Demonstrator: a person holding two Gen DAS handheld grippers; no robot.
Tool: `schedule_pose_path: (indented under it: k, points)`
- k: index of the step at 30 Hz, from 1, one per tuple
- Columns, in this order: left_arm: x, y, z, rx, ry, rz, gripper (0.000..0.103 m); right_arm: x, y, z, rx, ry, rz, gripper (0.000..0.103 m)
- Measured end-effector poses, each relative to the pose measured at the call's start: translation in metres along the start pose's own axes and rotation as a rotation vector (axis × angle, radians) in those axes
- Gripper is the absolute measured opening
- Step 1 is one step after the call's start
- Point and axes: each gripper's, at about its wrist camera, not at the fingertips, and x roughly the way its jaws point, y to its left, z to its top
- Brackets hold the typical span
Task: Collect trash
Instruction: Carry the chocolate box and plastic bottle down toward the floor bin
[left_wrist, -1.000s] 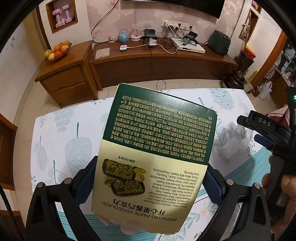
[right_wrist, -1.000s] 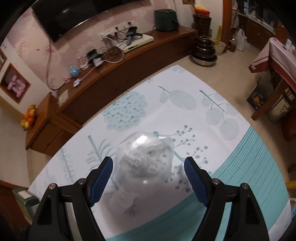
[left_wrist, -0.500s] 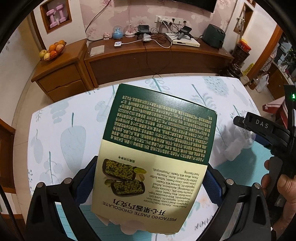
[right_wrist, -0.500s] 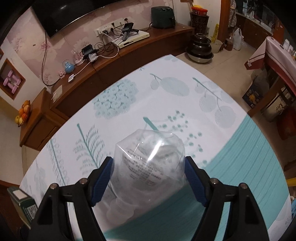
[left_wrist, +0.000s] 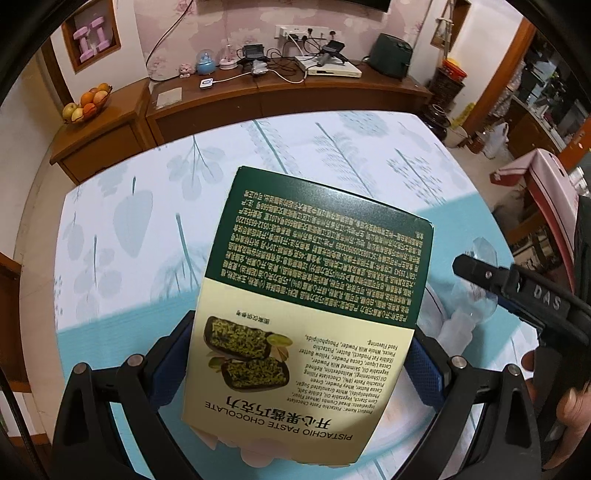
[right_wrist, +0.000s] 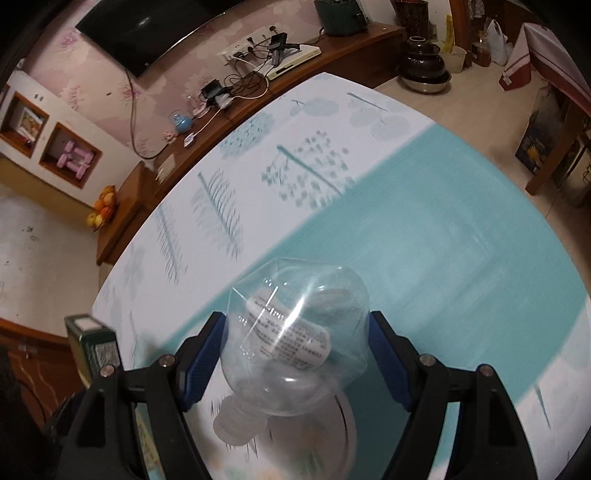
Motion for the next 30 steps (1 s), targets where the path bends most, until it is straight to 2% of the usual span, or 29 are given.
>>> schedule_pose_path:
  k: [6,10,15,24,30]
  points:
    - [-0.040,-0.037,-0.063,0.027,0.006,0.001,0.099,-0.051,-0.019,-0.055,-0.053,-0.002,0.043,0.077]
    - [-0.068,-0.068,-0.119,0.028,0.006,0.009,0.099,-0.090,-0.039,-0.094,-0.079,-0.013,0.087,0.077]
    - [-0.102,-0.106,-0.193,0.005,-0.024,0.056,0.099,-0.142,-0.083,-0.150,-0.094,-0.012,0.162,0.077]
    - [-0.140,-0.163,-0.300,-0.102,-0.070,0.105,0.099,-0.200,-0.153,-0.233,-0.181,0.026,0.205,0.077]
    - [-0.149,-0.195,-0.357,-0.094,-0.040,0.108,0.099,-0.220,-0.188,-0.279,-0.228,0.065,0.208,0.077]
